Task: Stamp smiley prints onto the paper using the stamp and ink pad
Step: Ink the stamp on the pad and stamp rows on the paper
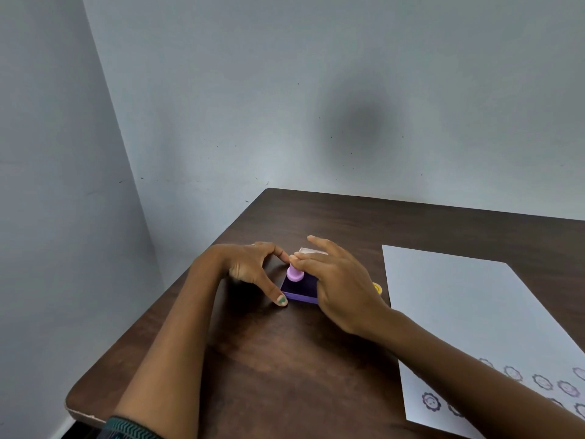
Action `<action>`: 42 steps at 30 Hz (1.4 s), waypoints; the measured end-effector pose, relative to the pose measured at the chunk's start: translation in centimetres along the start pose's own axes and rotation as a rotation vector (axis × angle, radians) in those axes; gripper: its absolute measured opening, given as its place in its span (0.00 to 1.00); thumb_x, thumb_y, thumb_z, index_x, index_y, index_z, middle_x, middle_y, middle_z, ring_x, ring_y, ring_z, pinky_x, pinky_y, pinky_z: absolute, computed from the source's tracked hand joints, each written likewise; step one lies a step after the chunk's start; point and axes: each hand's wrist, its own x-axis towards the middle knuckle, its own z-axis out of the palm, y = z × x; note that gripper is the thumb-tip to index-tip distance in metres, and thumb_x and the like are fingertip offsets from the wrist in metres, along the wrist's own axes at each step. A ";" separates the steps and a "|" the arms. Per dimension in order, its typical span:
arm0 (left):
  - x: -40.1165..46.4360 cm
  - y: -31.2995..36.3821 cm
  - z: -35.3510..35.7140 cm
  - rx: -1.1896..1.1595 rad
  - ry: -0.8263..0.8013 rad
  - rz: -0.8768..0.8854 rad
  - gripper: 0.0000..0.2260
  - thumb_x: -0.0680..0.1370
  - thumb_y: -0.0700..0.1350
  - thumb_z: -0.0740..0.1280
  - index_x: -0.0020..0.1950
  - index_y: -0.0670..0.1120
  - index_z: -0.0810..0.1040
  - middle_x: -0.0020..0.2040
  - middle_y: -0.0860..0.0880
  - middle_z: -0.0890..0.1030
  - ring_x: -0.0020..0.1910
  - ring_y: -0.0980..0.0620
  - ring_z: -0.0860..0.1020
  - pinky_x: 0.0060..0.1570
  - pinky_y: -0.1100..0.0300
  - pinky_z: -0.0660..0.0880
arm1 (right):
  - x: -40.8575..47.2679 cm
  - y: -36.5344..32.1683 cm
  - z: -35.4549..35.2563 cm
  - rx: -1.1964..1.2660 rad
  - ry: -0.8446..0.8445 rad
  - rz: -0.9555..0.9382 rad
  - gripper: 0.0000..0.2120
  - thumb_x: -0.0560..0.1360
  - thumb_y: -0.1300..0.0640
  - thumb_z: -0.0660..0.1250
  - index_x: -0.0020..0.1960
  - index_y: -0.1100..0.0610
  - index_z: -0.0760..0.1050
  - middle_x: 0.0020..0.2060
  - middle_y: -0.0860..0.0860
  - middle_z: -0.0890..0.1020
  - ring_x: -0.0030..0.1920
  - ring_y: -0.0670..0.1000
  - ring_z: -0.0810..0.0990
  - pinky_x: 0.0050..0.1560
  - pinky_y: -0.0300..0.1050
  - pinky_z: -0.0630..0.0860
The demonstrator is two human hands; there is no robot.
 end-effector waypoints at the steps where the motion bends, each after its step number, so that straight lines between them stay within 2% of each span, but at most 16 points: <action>1: 0.0 0.0 0.0 -0.005 0.001 -0.003 0.32 0.66 0.50 0.77 0.65 0.56 0.65 0.70 0.51 0.63 0.65 0.50 0.64 0.65 0.54 0.64 | 0.0 0.3 -0.1 -0.005 0.001 0.009 0.20 0.72 0.65 0.60 0.62 0.55 0.75 0.63 0.55 0.78 0.70 0.56 0.65 0.65 0.53 0.65; 3: -0.1 0.0 0.0 -0.009 0.001 -0.006 0.32 0.66 0.50 0.77 0.65 0.57 0.65 0.70 0.51 0.62 0.66 0.49 0.64 0.66 0.54 0.64 | 0.2 0.3 -0.2 -0.013 0.024 0.027 0.20 0.72 0.65 0.58 0.62 0.54 0.76 0.63 0.54 0.78 0.71 0.55 0.64 0.65 0.53 0.65; 6: -0.1 -0.2 0.0 -0.015 0.004 0.003 0.31 0.65 0.51 0.77 0.62 0.58 0.65 0.69 0.51 0.63 0.62 0.51 0.65 0.63 0.56 0.65 | 0.6 -0.5 0.0 -0.027 0.039 0.010 0.21 0.70 0.65 0.56 0.59 0.57 0.78 0.58 0.53 0.81 0.70 0.56 0.66 0.62 0.52 0.68; 10: 0.0 -0.3 0.0 -0.022 0.003 0.000 0.32 0.65 0.51 0.78 0.64 0.58 0.66 0.69 0.52 0.63 0.64 0.50 0.65 0.63 0.56 0.65 | 0.0 0.1 -0.5 -0.085 0.073 -0.027 0.18 0.69 0.65 0.61 0.57 0.55 0.79 0.55 0.53 0.83 0.64 0.60 0.72 0.55 0.56 0.72; 13: -0.1 -0.2 0.0 -0.020 0.014 -0.003 0.31 0.64 0.52 0.78 0.61 0.60 0.66 0.65 0.53 0.64 0.62 0.51 0.66 0.62 0.57 0.65 | 0.8 0.2 -0.4 -0.127 0.043 -0.015 0.20 0.70 0.66 0.60 0.58 0.54 0.78 0.56 0.52 0.82 0.65 0.59 0.70 0.55 0.50 0.64; 16: 0.0 -0.3 0.0 -0.020 0.018 0.002 0.30 0.64 0.52 0.78 0.60 0.60 0.65 0.63 0.54 0.64 0.60 0.51 0.67 0.61 0.57 0.66 | 1.0 -0.2 0.1 -0.135 0.050 -0.032 0.17 0.70 0.65 0.60 0.55 0.54 0.79 0.53 0.49 0.83 0.62 0.56 0.69 0.50 0.44 0.55; 20: 0.0 -0.3 0.0 -0.017 0.013 0.004 0.32 0.64 0.51 0.78 0.63 0.58 0.66 0.66 0.54 0.64 0.64 0.50 0.65 0.65 0.55 0.65 | 0.4 0.6 -0.6 -0.132 0.071 -0.039 0.18 0.70 0.63 0.59 0.55 0.52 0.79 0.53 0.47 0.84 0.58 0.56 0.72 0.49 0.47 0.56; 24: -0.1 -0.2 0.0 -0.012 0.012 0.008 0.31 0.64 0.52 0.78 0.61 0.59 0.65 0.64 0.54 0.64 0.61 0.51 0.66 0.61 0.58 0.65 | 1.1 -0.5 -0.3 -0.158 0.036 -0.037 0.17 0.69 0.61 0.57 0.53 0.54 0.79 0.50 0.49 0.84 0.58 0.55 0.70 0.46 0.42 0.51; 28: -0.1 -0.3 0.0 -0.012 0.010 0.007 0.32 0.65 0.52 0.78 0.63 0.59 0.65 0.63 0.55 0.63 0.61 0.52 0.65 0.63 0.57 0.65 | 0.5 0.1 -0.4 -0.094 0.077 -0.024 0.19 0.68 0.61 0.56 0.54 0.53 0.79 0.51 0.47 0.84 0.55 0.53 0.70 0.47 0.44 0.54; 31: -0.1 -0.2 0.1 -0.003 0.015 0.008 0.32 0.65 0.52 0.78 0.62 0.59 0.65 0.63 0.55 0.63 0.60 0.52 0.65 0.63 0.57 0.65 | 0.9 -0.5 -0.4 -0.106 0.073 -0.029 0.17 0.67 0.60 0.57 0.51 0.54 0.79 0.47 0.47 0.84 0.53 0.52 0.69 0.45 0.44 0.53; 35: -0.1 -0.2 0.0 -0.002 0.013 0.013 0.33 0.65 0.51 0.77 0.65 0.57 0.65 0.68 0.52 0.63 0.61 0.52 0.64 0.64 0.56 0.65 | 0.4 -0.4 -0.2 -0.102 0.094 -0.039 0.17 0.65 0.58 0.60 0.52 0.54 0.79 0.46 0.47 0.83 0.52 0.51 0.69 0.46 0.46 0.59; 38: -0.2 -0.2 0.1 -0.005 0.013 0.019 0.33 0.65 0.51 0.78 0.65 0.57 0.65 0.69 0.52 0.63 0.62 0.51 0.65 0.65 0.54 0.65 | 0.4 0.0 -0.3 -0.082 0.087 -0.024 0.18 0.67 0.56 0.59 0.54 0.53 0.78 0.46 0.46 0.82 0.52 0.50 0.68 0.45 0.46 0.57; 42: -0.1 -0.2 0.0 -0.011 0.007 0.021 0.32 0.65 0.50 0.77 0.63 0.58 0.65 0.68 0.51 0.64 0.61 0.50 0.66 0.66 0.53 0.67 | 0.5 0.1 0.1 -0.066 0.108 -0.038 0.13 0.72 0.52 0.61 0.53 0.52 0.79 0.45 0.46 0.82 0.50 0.48 0.68 0.46 0.45 0.58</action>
